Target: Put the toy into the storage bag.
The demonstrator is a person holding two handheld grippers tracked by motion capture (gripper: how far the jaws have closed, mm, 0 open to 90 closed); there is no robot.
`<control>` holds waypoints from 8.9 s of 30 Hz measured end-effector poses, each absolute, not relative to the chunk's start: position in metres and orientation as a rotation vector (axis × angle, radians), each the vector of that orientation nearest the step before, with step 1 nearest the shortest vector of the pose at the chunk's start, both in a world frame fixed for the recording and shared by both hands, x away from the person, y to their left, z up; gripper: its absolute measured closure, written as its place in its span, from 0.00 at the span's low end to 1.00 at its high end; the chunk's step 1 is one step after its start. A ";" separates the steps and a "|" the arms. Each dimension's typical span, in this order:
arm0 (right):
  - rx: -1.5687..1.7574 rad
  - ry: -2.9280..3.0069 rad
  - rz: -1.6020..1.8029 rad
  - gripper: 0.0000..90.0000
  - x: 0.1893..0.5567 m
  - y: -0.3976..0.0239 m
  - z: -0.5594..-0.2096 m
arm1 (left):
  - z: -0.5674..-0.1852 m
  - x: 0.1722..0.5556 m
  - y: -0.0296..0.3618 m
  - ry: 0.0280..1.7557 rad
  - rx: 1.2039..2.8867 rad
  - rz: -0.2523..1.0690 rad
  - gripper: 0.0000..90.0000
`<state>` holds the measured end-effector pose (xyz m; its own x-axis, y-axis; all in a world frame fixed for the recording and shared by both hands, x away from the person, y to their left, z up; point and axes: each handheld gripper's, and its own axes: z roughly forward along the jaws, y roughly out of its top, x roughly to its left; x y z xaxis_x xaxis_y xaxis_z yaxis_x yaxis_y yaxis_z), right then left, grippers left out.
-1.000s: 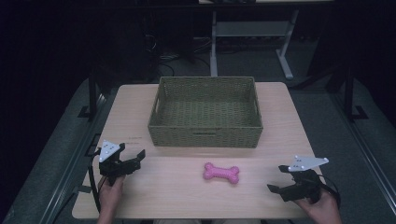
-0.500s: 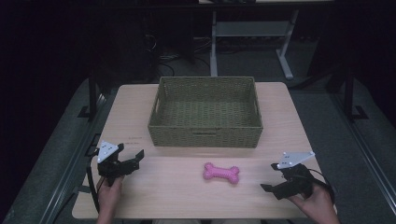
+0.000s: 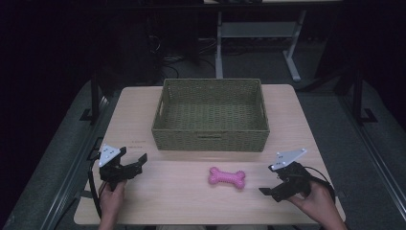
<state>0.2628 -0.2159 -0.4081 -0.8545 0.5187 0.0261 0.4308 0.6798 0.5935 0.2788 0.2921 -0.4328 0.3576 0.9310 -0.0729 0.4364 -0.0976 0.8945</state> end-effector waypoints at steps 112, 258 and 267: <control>0.305 3.064 0.531 0.55 0.327 -0.083 -0.434 | -0.432 0.278 0.294 1.222 1.695 0.669 0.14; 0.411 3.109 0.716 0.65 0.484 -0.104 -0.317 | -0.432 0.279 0.297 1.232 1.680 0.662 0.14; 0.443 3.113 0.672 0.65 0.494 -0.102 -0.330 | -0.432 0.279 0.296 1.231 1.684 0.664 0.14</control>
<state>0.4942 -0.1020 -0.3300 -0.9593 0.2513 0.1288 0.2820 0.8748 0.3940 0.2788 0.2962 -0.4320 0.3554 0.9304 -0.0893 0.4360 -0.0806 0.8963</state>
